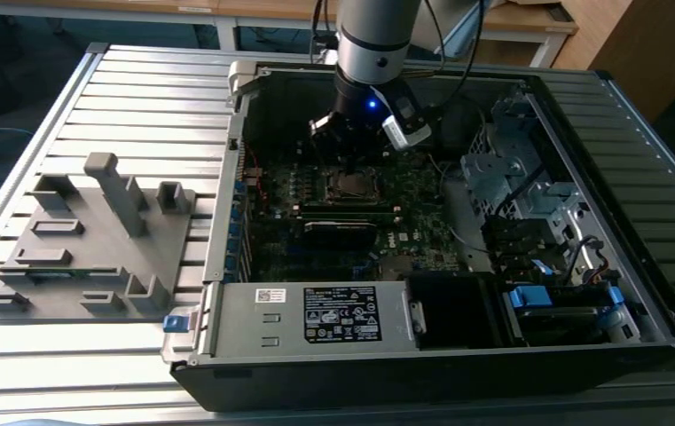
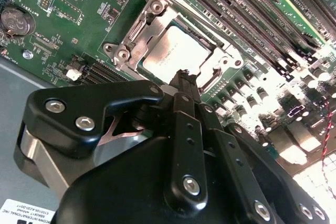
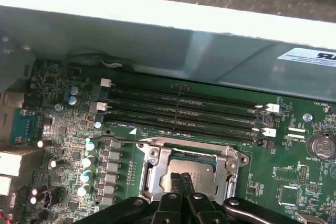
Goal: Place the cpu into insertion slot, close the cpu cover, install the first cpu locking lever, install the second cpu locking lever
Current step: 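Close the cpu cover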
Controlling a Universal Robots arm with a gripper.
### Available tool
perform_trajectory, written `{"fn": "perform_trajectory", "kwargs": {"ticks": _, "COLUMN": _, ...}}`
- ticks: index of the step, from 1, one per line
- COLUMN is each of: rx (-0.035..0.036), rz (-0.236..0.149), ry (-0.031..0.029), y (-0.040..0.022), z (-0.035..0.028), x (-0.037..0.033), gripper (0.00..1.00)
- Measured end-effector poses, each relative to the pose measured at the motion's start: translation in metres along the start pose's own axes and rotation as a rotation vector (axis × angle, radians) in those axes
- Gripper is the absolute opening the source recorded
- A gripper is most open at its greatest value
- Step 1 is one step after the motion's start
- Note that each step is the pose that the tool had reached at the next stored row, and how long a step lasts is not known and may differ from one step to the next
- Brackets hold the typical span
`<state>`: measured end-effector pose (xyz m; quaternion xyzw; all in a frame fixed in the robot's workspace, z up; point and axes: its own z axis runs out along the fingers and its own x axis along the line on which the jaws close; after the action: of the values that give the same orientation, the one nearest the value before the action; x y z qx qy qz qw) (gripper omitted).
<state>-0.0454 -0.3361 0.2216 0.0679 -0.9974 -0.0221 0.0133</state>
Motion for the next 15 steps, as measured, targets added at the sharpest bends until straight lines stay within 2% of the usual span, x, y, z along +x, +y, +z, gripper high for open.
{"fn": "perform_trajectory", "kwargs": {"ticks": 3, "rx": 0.0000, "rz": 0.013, "ry": -0.0018, "y": 0.0000, "z": 0.0000, "x": 0.0000, "gripper": 0.11}}
{"fn": "perform_trajectory", "kwargs": {"ticks": 12, "rx": -0.0027, "rz": 0.167, "ry": -0.0092, "y": 0.0000, "z": 0.0012, "x": 0.0000, "gripper": 0.11}}
{"fn": "perform_trajectory", "kwargs": {"ticks": 15, "rx": -0.0030, "rz": 0.177, "ry": -0.0098, "y": -0.0001, "z": 0.0013, "x": 0.0000, "gripper": 0.11}}
